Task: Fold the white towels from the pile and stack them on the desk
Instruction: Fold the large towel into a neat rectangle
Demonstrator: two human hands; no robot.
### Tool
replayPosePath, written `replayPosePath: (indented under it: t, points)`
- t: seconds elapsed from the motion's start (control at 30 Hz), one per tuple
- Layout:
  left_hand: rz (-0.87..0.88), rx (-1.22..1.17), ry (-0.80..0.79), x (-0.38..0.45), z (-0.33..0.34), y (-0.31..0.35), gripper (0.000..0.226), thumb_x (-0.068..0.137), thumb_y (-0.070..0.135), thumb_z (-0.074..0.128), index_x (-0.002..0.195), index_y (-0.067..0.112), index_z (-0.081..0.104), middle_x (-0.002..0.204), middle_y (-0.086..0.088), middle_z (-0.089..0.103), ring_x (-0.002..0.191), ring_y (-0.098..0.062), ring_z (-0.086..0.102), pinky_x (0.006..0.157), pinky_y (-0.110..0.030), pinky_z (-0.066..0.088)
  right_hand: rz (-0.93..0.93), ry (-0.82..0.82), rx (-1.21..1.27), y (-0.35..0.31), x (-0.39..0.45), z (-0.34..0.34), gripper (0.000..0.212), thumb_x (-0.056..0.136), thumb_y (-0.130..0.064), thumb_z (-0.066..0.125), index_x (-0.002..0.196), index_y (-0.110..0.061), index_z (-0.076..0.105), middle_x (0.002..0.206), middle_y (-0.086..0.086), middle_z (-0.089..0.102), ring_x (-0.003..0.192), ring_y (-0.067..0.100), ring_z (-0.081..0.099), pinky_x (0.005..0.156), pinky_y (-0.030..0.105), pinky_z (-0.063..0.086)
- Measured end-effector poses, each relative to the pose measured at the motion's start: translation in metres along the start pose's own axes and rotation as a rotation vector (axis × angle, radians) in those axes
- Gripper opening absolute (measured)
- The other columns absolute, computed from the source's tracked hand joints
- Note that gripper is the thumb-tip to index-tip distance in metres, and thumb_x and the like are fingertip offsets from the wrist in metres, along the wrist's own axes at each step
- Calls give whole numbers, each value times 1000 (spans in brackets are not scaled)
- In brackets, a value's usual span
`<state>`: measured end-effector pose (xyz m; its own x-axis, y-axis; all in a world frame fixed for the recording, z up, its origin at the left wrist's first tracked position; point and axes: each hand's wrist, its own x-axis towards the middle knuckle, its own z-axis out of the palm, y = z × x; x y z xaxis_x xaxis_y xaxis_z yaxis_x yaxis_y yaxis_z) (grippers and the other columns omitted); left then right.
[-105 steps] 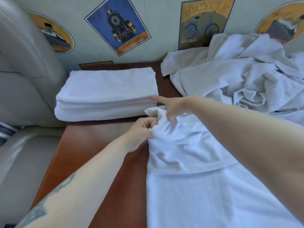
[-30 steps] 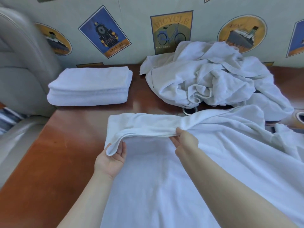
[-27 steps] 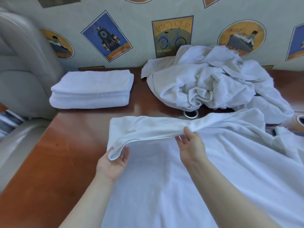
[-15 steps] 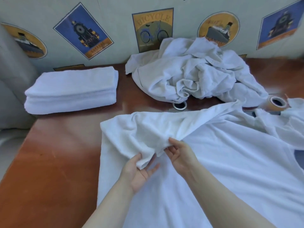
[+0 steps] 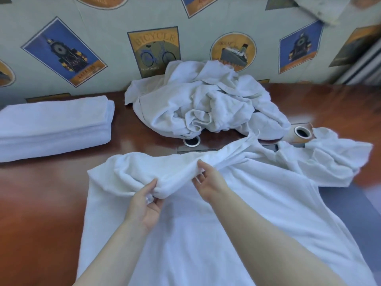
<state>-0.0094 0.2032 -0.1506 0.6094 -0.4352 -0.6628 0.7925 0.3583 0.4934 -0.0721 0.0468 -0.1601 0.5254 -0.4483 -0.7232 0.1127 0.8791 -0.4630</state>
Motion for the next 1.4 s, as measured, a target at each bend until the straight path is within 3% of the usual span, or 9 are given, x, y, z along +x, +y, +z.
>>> replayPosePath:
  t: [0.17,0.37,0.53,0.63,0.8,0.97,1.17,1.3,1.4]
  points:
    - [81,-44,60,10,1,-3,16,93,0,55,98,11,65,86,-1,76,75,-12,74,61,-25,60,52,53,101,-80,35,-1,8,92,5,52,94,-3,55,92,7,55,85,19,59,67,29,48]
    - [68,-97,147,21,2,-20,28,91,-1,48,82,8,72,74,-3,75,64,-17,73,52,-28,58,18,110,220,-121,36,-28,43,70,12,35,105,-3,55,105,11,57,97,25,60,82,33,51]
    - [-3,-110,152,25,7,-32,7,89,11,60,93,13,66,79,-3,76,67,-21,74,61,-36,61,-34,12,3,-127,23,-69,31,75,-20,69,104,-11,66,83,8,68,73,26,67,78,37,55]
    - [-52,-66,117,29,9,-27,17,86,19,68,101,10,67,92,-8,76,76,-25,75,62,-45,61,21,65,-262,-112,22,-98,34,86,-20,68,117,-8,64,91,8,73,80,26,70,90,44,53]
    - [-98,-50,90,55,17,-7,14,93,22,55,93,10,62,82,-9,72,80,-26,70,56,-45,59,138,180,-61,-116,36,-88,29,91,-20,63,118,-10,61,113,5,67,105,27,64,99,51,47]
    - [-61,-183,50,93,31,3,13,93,29,56,100,18,54,93,-2,53,115,-19,52,103,-45,46,103,162,222,-106,50,-53,44,88,-20,60,131,-11,56,131,6,61,118,27,60,105,50,42]
    - [20,-208,48,133,44,4,13,91,26,56,91,14,61,91,-6,63,92,-25,62,102,-48,44,-2,34,255,-97,71,-22,42,70,-16,55,110,-11,67,114,11,69,104,32,65,94,51,48]
    - [57,-189,29,158,52,11,19,94,27,52,93,14,66,90,-7,71,92,-26,65,92,-46,50,-27,54,288,-105,99,-22,37,70,-14,54,105,-14,66,94,5,71,82,25,69,75,37,56]
    - [78,-167,2,175,58,19,22,94,27,51,104,12,63,102,-9,68,103,-28,64,94,-45,50,-60,42,269,-111,119,-12,26,70,-15,54,93,-13,65,83,2,69,80,21,67,80,33,53]
